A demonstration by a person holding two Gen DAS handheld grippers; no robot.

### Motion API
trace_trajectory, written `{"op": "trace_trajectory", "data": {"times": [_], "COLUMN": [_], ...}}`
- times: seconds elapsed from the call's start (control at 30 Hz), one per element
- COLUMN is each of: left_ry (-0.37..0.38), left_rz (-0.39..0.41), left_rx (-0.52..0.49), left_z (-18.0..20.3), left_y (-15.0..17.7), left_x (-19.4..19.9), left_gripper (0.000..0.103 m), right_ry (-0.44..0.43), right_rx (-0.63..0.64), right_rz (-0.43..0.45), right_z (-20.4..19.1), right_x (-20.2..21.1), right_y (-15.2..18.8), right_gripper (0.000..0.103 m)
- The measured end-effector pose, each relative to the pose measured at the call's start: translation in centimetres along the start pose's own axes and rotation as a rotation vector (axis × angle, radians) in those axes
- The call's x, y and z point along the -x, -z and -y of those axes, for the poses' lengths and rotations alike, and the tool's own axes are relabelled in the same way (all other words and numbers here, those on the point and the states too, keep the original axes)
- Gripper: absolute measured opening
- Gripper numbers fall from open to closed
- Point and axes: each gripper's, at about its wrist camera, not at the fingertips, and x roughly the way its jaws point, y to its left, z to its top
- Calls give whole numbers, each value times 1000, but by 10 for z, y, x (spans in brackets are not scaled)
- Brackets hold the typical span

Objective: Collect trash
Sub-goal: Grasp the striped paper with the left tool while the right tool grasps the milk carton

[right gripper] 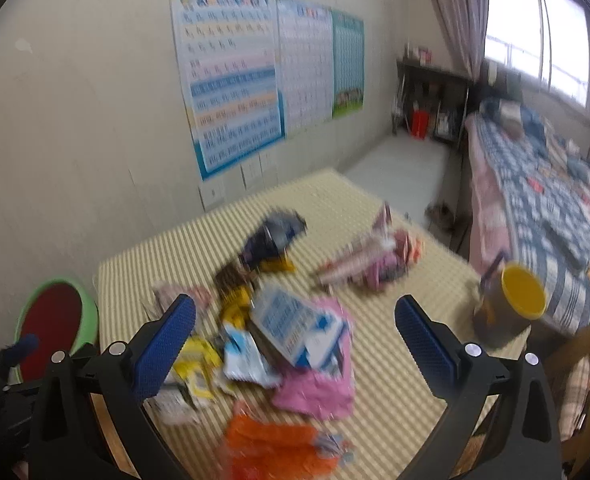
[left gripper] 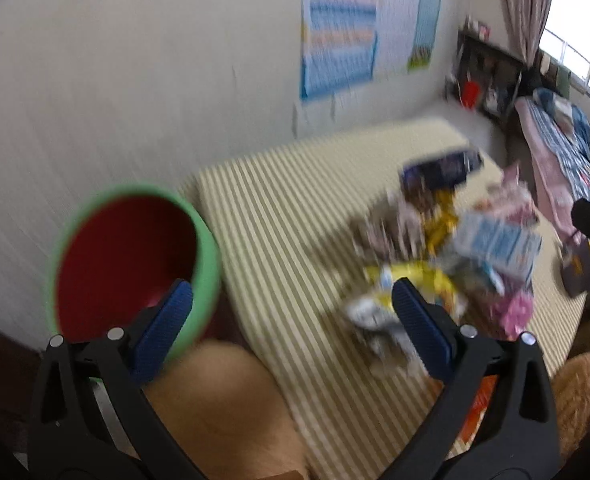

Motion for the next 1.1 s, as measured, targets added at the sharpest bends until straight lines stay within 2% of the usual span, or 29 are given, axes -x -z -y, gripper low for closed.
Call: {"op": "trace_trajectory", "data": {"times": [0.07, 0.17, 0.37, 0.5, 0.57, 0.63, 0.67, 0.73, 0.77, 0.83, 1.03, 1.1], "left_ry": [45, 96, 34, 85, 134, 160, 187, 199, 219, 218, 231, 228], "left_rz": [-72, -104, -64, -177, -265, -313, -322, -318, -310, -292, -243, -221], "left_rx": [-6, 3, -67, -88, -56, -20, 3, 16, 17, 14, 3, -3], "left_z": [5, 14, 41, 42, 38, 33, 30, 26, 25, 23, 10, 4], "left_y": [7, 14, 22, 26, 29, 32, 33, 32, 32, 32, 29, 27], "left_x": [-15, -23, -38, -56, -66, -73, -73, -70, -68, -62, -44, -41], "left_gripper": [97, 96, 96, 95, 87, 81, 78, 63, 48, 42, 40, 40], "right_ry": [-16, -27, -51, -85, -123, -156, -169, -186, -202, -226, -272, -277], "right_rx": [-13, -15, -27, -42, -88, -146, -175, -208, -233, -271, -331, -341], "right_rz": [-49, -100, -162, -171, -170, -180, -188, -187, -186, -200, -271, -279], "right_z": [10, 18, 26, 28, 35, 43, 47, 53, 56, 61, 64, 65], "right_x": [-9, -19, -38, -44, -45, -48, -50, -53, -56, -64, -91, -95], "right_y": [12, 26, 40, 43, 42, 39, 37, 30, 26, 21, 18, 19], "right_gripper": [96, 96, 96, 96, 96, 95, 91, 90, 90, 89, 82, 75]}}
